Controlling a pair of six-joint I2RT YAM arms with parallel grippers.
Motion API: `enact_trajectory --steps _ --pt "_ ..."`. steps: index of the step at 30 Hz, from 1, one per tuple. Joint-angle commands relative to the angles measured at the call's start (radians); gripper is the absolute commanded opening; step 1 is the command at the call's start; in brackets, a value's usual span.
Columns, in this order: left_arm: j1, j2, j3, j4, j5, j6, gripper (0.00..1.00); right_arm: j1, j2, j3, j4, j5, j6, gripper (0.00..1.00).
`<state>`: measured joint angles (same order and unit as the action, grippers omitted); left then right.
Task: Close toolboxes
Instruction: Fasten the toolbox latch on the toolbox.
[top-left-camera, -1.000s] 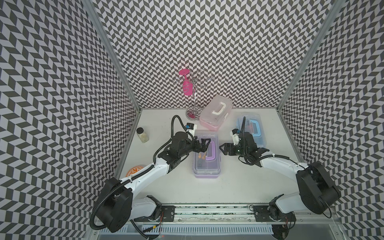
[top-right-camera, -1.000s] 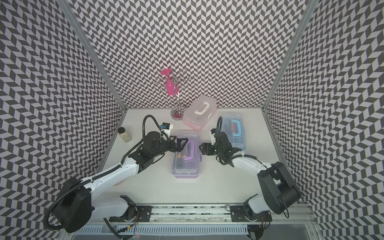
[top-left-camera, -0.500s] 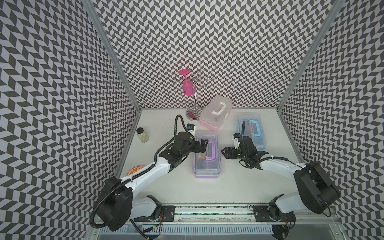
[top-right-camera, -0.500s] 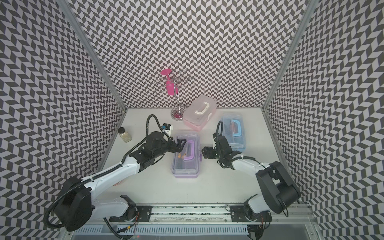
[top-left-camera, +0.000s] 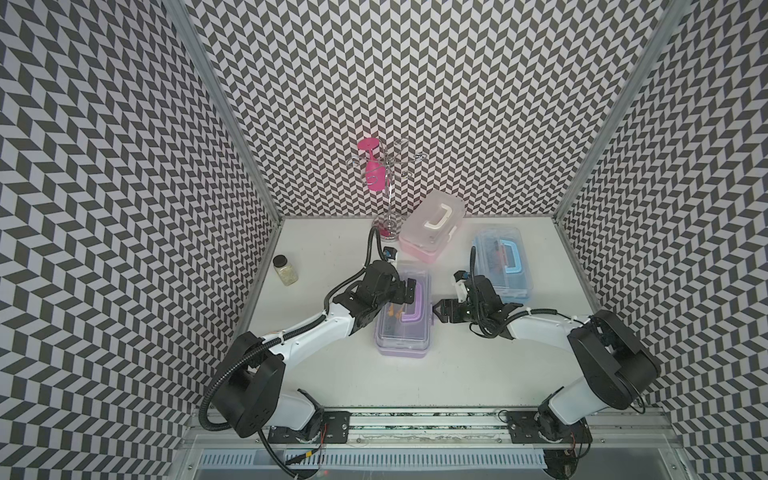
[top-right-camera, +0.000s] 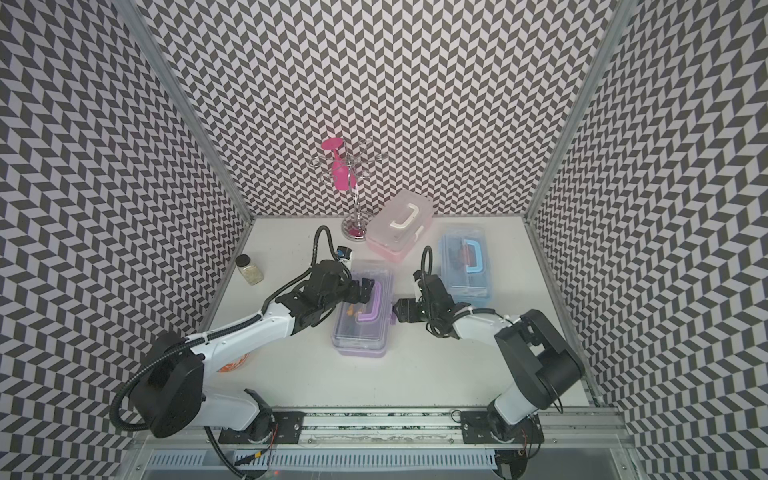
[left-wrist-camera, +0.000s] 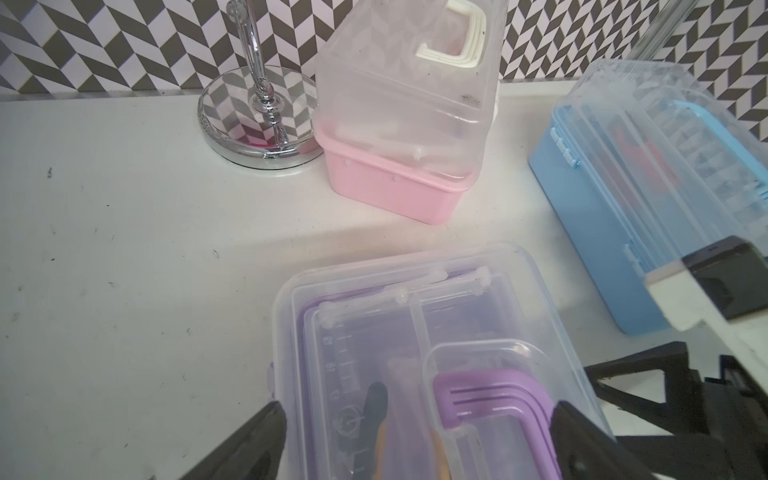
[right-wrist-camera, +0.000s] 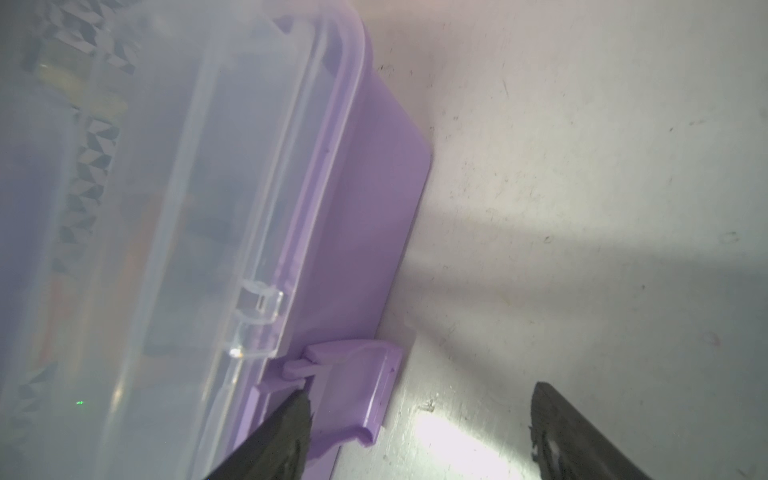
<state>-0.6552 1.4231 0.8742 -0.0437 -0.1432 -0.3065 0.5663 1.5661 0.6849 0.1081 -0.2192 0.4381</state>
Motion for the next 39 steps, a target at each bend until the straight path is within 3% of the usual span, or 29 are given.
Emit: enact_trajectory --steps 1,10,20,39 --pt "-0.015 0.026 0.028 -0.064 -0.043 0.018 0.99 0.01 -0.06 -0.048 0.083 0.057 0.004 0.82" --pt "-0.024 0.065 0.038 -0.077 -0.059 0.032 0.99 0.06 -0.137 -0.197 0.158 0.154 0.002 0.82" --pt "-0.026 0.086 0.023 -0.041 -0.05 0.023 0.99 0.192 -0.085 -0.278 0.382 0.223 0.006 0.82" --pt "-0.026 0.103 0.024 -0.021 -0.032 0.024 0.99 0.219 0.085 -0.351 0.753 0.398 0.004 0.83"
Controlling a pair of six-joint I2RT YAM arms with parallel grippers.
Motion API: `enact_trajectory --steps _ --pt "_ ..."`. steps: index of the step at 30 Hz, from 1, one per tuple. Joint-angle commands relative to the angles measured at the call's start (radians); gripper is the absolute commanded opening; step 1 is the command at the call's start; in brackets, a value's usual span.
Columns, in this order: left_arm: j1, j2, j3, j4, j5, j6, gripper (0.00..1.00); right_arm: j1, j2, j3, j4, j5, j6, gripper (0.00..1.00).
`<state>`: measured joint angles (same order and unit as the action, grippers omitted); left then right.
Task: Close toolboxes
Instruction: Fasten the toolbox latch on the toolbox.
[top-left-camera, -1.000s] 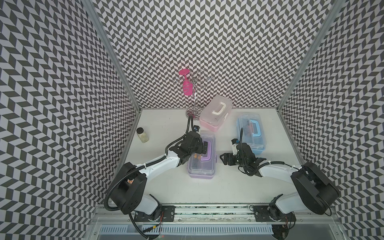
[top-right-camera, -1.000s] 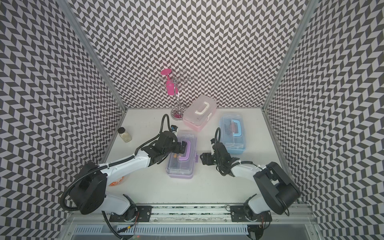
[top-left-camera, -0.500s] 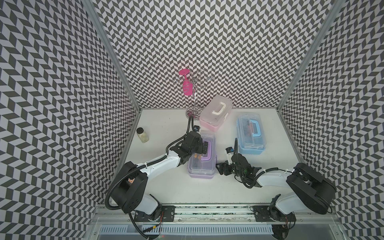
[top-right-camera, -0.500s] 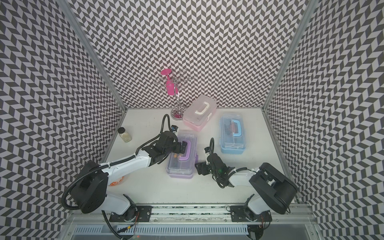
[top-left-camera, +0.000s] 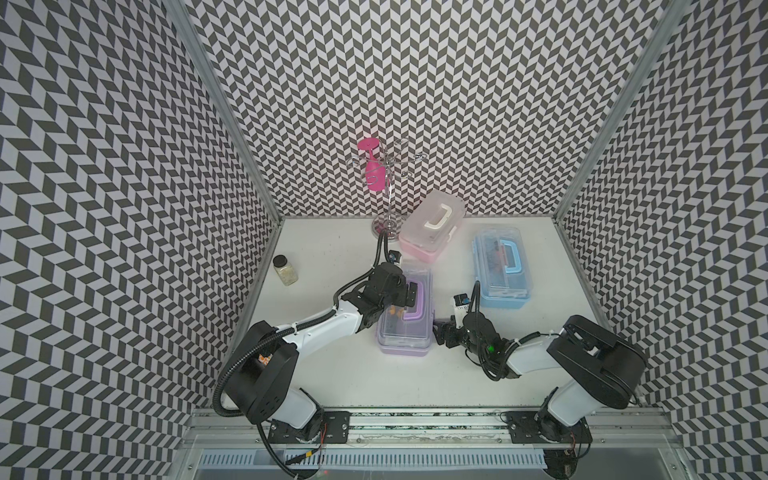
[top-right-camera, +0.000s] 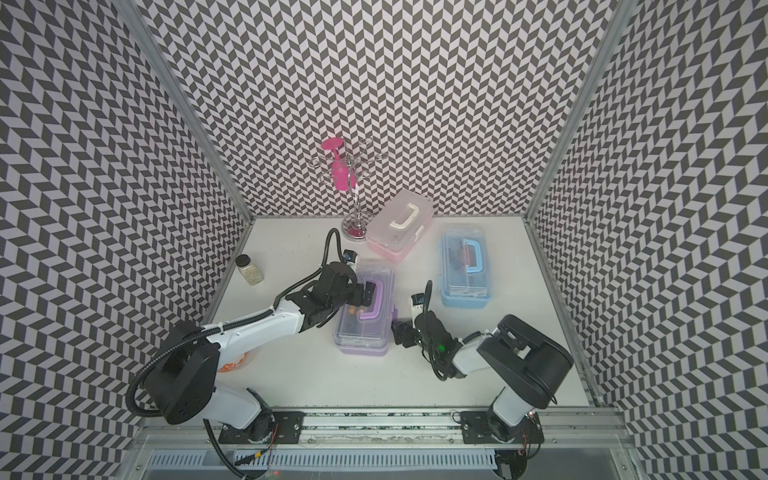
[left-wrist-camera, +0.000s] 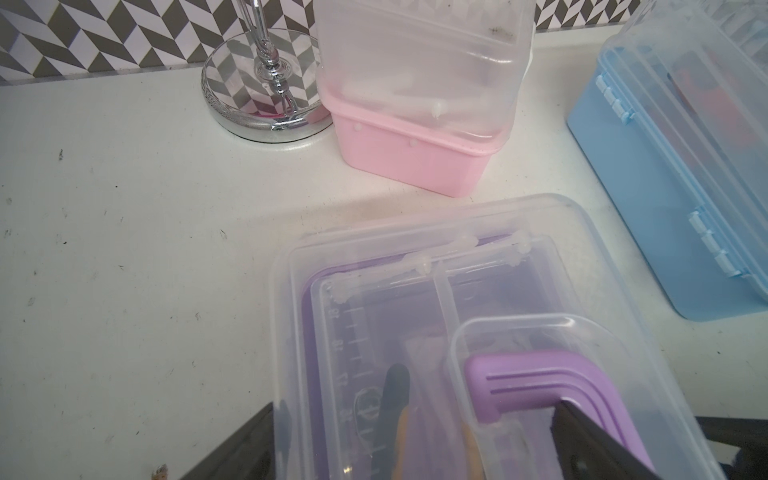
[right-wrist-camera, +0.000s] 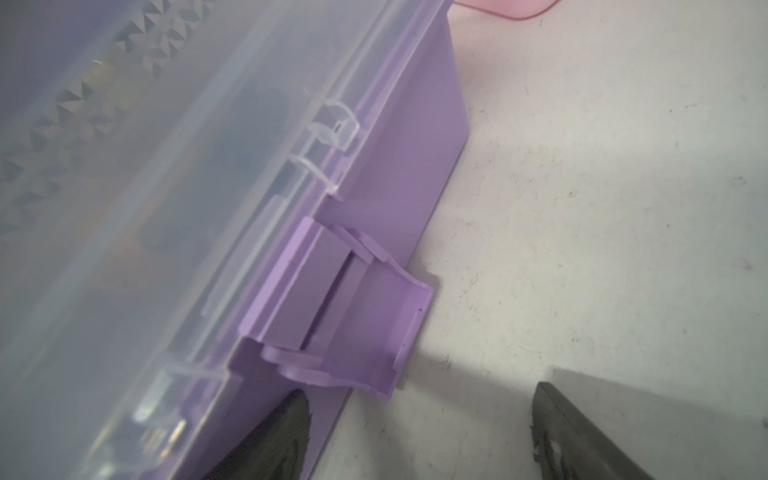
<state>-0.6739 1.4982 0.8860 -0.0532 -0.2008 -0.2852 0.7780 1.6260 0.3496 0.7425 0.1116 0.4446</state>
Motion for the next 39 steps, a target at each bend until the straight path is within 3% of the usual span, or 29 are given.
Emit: enact_trajectory --steps 1,8,17,25,39 --pt "-0.007 0.027 0.012 -0.009 0.025 0.004 0.99 0.008 0.029 -0.019 0.125 0.084 0.0 0.83" --pt "-0.004 0.023 0.004 0.0 0.027 0.009 0.99 0.01 -0.003 -0.014 0.043 0.254 0.038 0.82" --pt "-0.004 0.017 0.007 0.0 0.034 0.015 0.99 0.045 0.028 -0.043 0.137 0.135 -0.032 0.82" --pt "-0.004 0.014 0.004 0.007 0.046 0.014 0.99 0.086 0.058 -0.011 0.169 0.124 -0.059 0.82" --pt "-0.003 0.012 -0.01 0.026 0.086 0.02 0.99 0.086 0.133 0.052 0.201 0.334 -0.043 0.82"
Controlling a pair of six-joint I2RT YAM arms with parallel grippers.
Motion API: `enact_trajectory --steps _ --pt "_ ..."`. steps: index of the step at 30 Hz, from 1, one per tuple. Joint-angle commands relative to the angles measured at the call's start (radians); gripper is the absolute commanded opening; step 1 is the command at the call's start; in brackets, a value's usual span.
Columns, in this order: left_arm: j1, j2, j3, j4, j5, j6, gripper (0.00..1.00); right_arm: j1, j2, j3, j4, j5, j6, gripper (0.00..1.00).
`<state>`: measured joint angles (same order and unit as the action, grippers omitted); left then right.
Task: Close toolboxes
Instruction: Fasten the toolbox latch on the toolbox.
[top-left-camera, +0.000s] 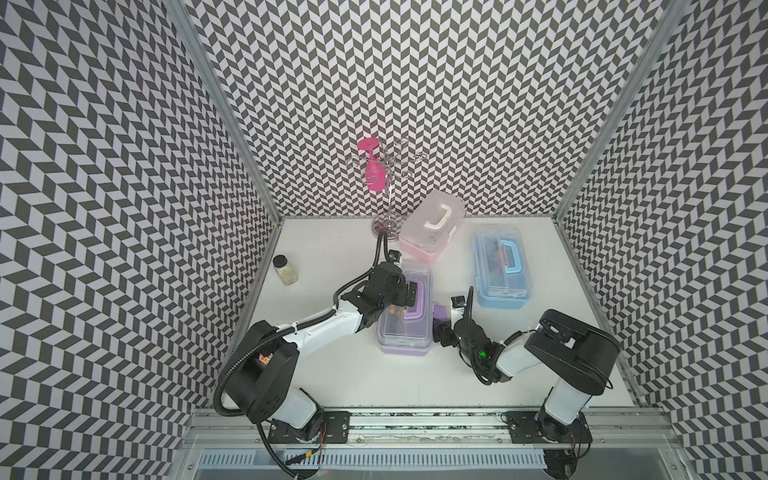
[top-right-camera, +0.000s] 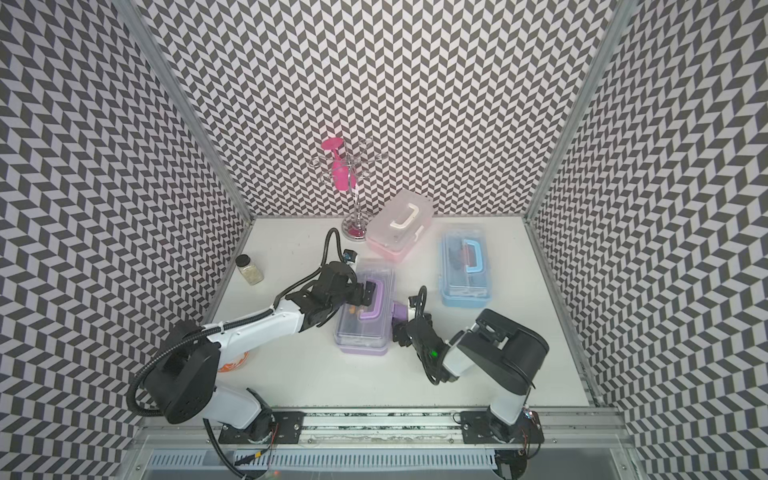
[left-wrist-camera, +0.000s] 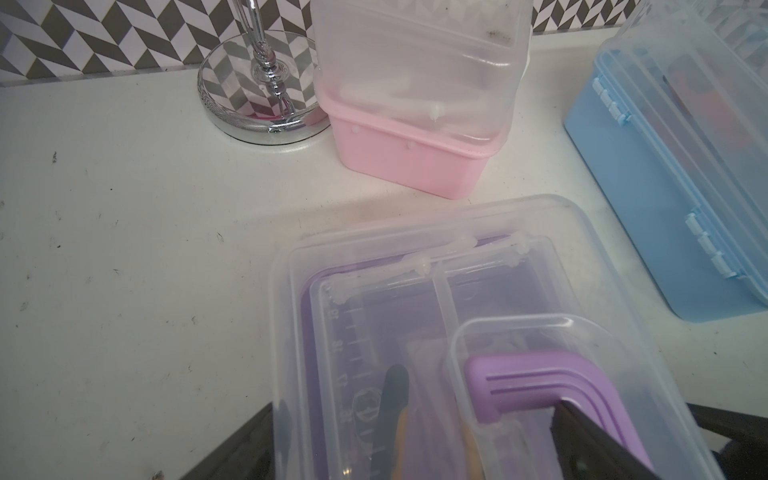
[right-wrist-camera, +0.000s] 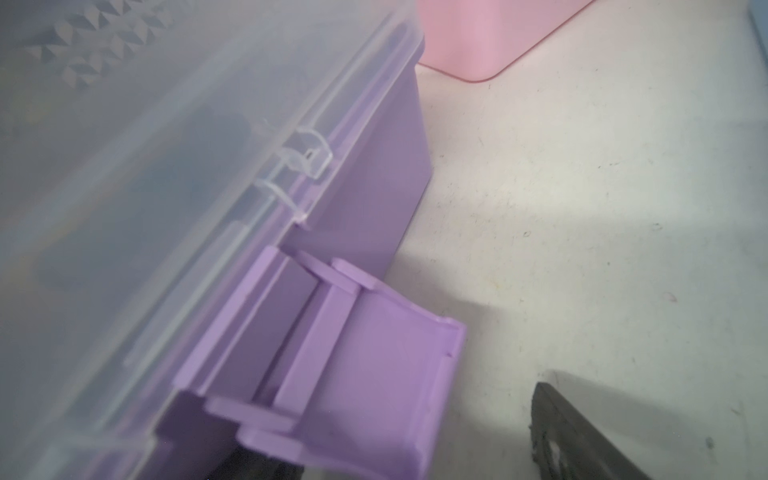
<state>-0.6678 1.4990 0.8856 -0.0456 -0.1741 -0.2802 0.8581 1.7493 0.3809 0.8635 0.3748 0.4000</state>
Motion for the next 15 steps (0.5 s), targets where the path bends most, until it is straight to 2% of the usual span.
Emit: enact_trajectory --steps 1,8,15 --pt "-0.007 0.012 -0.01 0.019 0.059 0.016 0.99 0.006 0.01 0.024 0.074 0.093 0.001 0.82" --pt "0.005 0.007 -0.015 0.013 0.062 0.019 0.99 0.006 -0.019 0.051 -0.032 0.207 -0.012 0.81" --pt "0.013 -0.006 -0.026 0.014 0.062 0.021 0.99 0.005 -0.102 0.062 -0.116 0.213 -0.031 0.81"
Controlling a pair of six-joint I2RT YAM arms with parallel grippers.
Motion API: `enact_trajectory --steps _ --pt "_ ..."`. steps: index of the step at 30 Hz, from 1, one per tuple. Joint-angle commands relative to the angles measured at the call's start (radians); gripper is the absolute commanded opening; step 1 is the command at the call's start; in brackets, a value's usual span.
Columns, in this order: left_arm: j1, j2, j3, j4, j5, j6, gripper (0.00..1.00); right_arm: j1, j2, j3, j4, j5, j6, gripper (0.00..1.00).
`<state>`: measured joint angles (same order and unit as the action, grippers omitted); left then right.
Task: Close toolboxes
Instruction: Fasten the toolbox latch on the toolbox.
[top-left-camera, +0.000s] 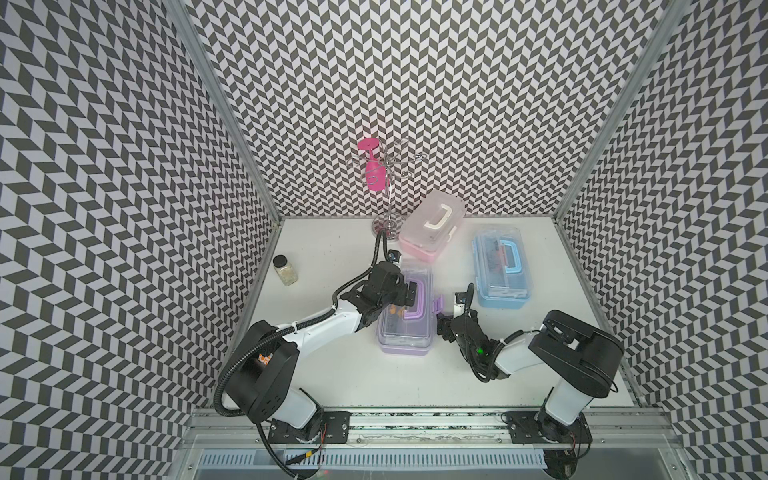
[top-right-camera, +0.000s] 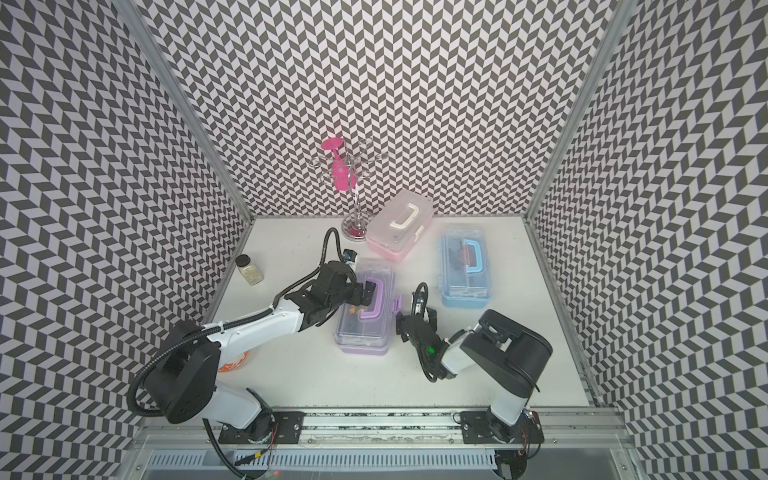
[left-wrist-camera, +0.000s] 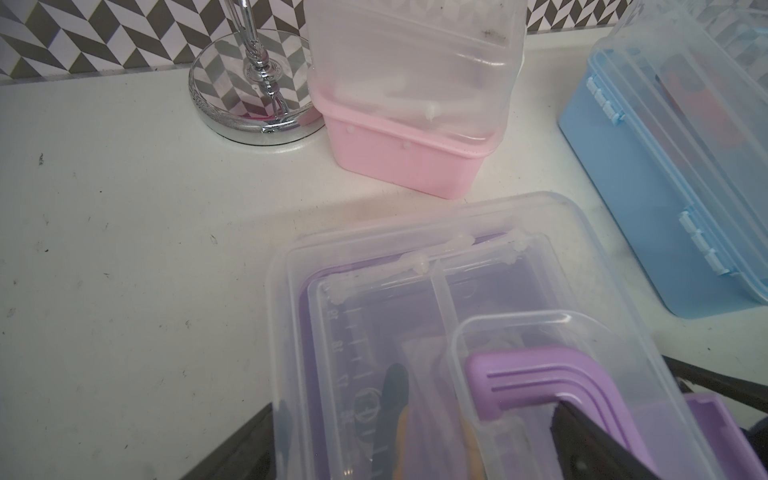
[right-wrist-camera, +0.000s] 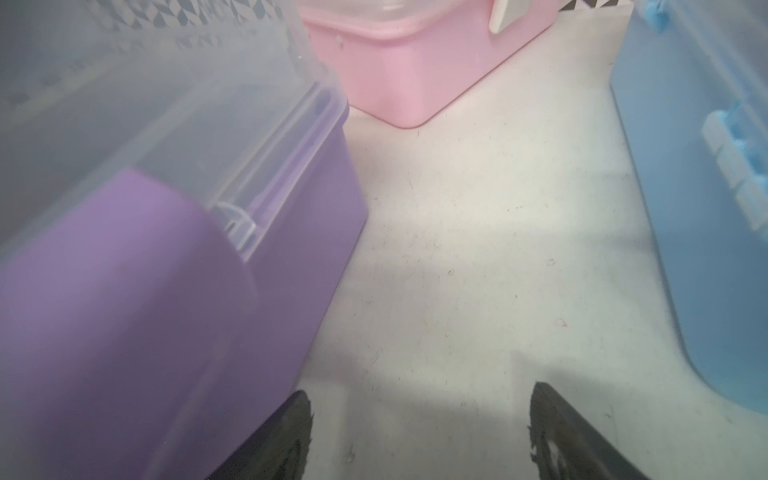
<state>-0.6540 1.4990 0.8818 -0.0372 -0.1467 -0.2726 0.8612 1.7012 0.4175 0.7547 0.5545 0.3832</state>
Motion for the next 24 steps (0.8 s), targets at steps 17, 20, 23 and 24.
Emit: enact_trajectory --steps 17,20,23,24 --pt "0.045 -0.067 -0.08 0.056 0.111 -0.027 0.99 -0.029 -0.149 0.2 -0.33 -0.238 -0.052 0.82" --pt "0.064 -0.088 -0.093 0.07 0.151 -0.037 0.99 -0.068 -0.168 0.201 -0.353 -0.336 -0.023 0.82" --pt "0.072 -0.106 -0.105 0.074 0.167 -0.042 0.99 -0.121 -0.194 0.178 -0.329 -0.458 0.011 0.82" --pt "0.077 -0.113 -0.111 0.074 0.176 -0.043 0.99 -0.142 -0.2 0.169 -0.311 -0.502 0.027 0.82"
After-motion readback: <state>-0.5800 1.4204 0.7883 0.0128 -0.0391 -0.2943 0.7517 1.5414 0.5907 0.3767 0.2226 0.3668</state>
